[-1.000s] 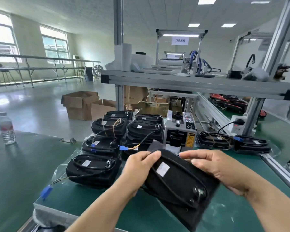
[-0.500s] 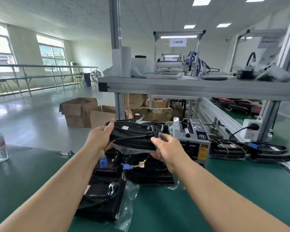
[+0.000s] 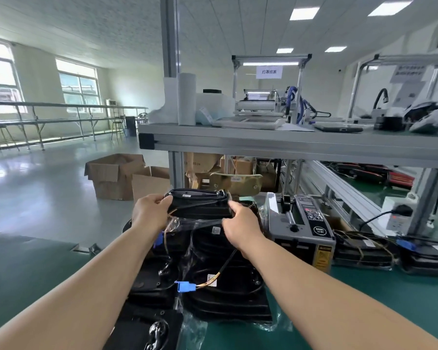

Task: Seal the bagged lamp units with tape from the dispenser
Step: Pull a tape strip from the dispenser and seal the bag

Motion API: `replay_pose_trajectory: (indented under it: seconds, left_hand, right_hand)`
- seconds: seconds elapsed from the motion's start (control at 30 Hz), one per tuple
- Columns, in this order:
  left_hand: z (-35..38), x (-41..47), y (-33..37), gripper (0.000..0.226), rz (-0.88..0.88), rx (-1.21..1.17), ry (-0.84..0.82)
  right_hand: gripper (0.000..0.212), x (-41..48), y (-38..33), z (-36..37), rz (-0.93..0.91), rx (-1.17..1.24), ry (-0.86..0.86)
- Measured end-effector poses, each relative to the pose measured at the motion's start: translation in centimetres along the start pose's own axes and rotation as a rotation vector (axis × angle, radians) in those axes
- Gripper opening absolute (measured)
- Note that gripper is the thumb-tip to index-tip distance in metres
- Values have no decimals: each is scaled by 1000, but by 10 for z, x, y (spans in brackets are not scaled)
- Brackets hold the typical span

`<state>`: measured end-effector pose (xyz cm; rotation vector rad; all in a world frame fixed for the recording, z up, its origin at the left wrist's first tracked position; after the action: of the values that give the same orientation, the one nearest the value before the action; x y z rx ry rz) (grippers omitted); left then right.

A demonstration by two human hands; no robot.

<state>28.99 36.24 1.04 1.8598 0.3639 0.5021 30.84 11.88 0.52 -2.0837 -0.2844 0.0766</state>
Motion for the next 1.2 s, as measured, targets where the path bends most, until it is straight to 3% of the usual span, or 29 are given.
replay_pose_trajectory:
  seconds: [0.13,0.33,0.47,0.6,0.77,0.87,0.97,1.1,1.2]
  left_hand:
    - [10,-1,8,20,33,158,-54]
    - [35,-6,17,31,-7,469,-195]
    - [40,-10,15,45,-23,588,-246]
    - [22,-17,13,44,-29,644,-172]
    - [30,-76,62,41,181,469,-13]
    - [76,-156,107,22,417,274,-81]
    - [153,-230,126,10,507,111,-306]
    - [279,-272,115,14,477,82,-602]
    - [363,-259,102,35,382,204,-686]
  right_hand:
    - [73,-8,9,11,85,-216,-70]
    - [66,-16,17,-5,174,-179,0]
    - [61,-32,13,-2,135,-193,-14]
    - [63,-50,2,2,55,-160,-45]
    - [57,-93,20,-39,3,-95,11]
    - [45,-125,44,-76,-13,-35,72]
    - [33,-155,86,-126,49,-7,159]
    - [25,-177,173,-208,237,43,280]
    - [38,-171,228,-263,349,-22,374]
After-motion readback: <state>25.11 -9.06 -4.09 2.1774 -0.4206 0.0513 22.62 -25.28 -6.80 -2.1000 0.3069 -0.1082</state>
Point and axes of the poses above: each hand's wrist, its own x-axis towards the middle knuckle, its own z-axis out of the palm, y = z × x, the point moved 9 cm from there along x, towards the middle knuckle, and after that the axes turned 7 degrees about -y, right-handed, at the moved point
